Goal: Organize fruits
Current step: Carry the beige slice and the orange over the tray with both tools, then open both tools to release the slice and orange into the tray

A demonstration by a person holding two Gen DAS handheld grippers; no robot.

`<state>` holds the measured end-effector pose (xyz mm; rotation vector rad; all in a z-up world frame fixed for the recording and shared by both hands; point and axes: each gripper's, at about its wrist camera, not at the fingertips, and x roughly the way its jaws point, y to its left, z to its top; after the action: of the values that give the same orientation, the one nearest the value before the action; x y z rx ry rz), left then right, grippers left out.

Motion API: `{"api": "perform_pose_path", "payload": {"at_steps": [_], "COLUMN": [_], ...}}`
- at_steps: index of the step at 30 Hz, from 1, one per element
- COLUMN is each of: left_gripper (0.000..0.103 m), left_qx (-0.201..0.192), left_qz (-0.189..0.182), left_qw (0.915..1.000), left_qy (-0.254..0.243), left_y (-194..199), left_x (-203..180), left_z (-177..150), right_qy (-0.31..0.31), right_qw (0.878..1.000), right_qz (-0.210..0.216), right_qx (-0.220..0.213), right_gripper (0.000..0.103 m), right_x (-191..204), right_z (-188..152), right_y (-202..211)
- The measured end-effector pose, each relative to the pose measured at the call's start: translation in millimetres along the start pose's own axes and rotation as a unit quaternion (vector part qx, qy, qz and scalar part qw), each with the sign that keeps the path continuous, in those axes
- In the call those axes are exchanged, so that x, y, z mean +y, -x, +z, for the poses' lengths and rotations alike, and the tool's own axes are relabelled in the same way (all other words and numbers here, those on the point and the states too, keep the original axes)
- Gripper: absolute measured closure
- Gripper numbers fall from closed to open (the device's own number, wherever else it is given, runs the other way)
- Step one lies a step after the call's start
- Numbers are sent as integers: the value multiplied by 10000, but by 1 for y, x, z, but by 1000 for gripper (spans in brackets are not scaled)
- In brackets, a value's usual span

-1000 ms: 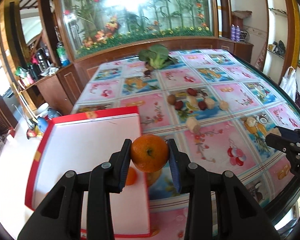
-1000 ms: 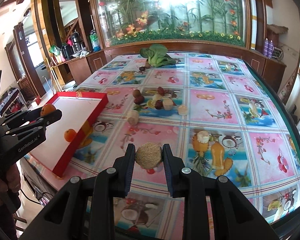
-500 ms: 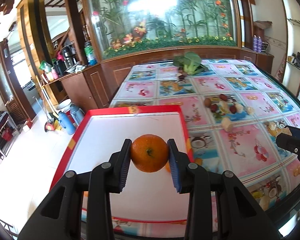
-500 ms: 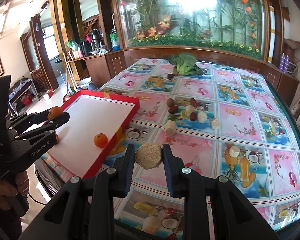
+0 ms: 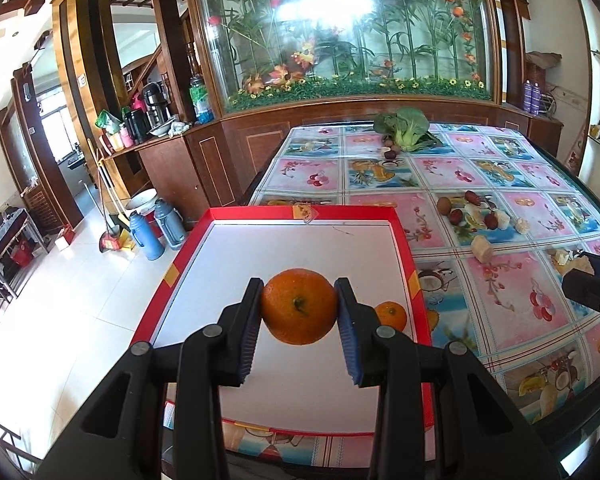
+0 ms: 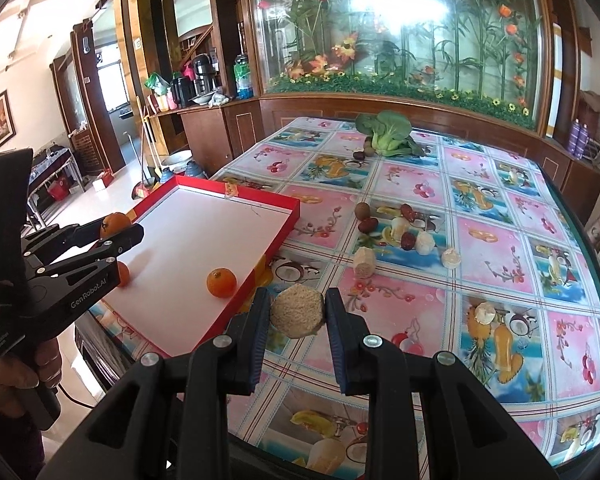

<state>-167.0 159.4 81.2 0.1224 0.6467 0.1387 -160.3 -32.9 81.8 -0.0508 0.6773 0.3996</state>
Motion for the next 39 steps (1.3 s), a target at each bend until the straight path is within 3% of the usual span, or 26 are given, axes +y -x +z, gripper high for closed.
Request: {"api": "perform_pose_path", "payload": {"at_steps": [13, 21, 28, 39], "left_gripper": [65, 65, 65, 65], "left_qx": [126, 565, 746, 977], "left_qz": [111, 404, 354, 458], "left_qw": [9998, 9969, 9963, 9942], "left_qy": [95, 374, 258, 11], "left_y": [-12, -38, -54, -77], "left_x": [17, 52, 45, 30], "left_z": [-4, -24, -29, -29], "right_qy": [222, 318, 294, 728], "right_qw": [9988, 9907, 9826, 9820], "right_qz": [392, 1062, 1319, 1322], "right_qx": [184, 793, 1271, 1133], "right_gripper": [76, 76, 76, 72], "right_x": [29, 64, 77, 87], "right_z": [10, 8, -6, -12], "right_y": [-27, -76, -107, -113]}}
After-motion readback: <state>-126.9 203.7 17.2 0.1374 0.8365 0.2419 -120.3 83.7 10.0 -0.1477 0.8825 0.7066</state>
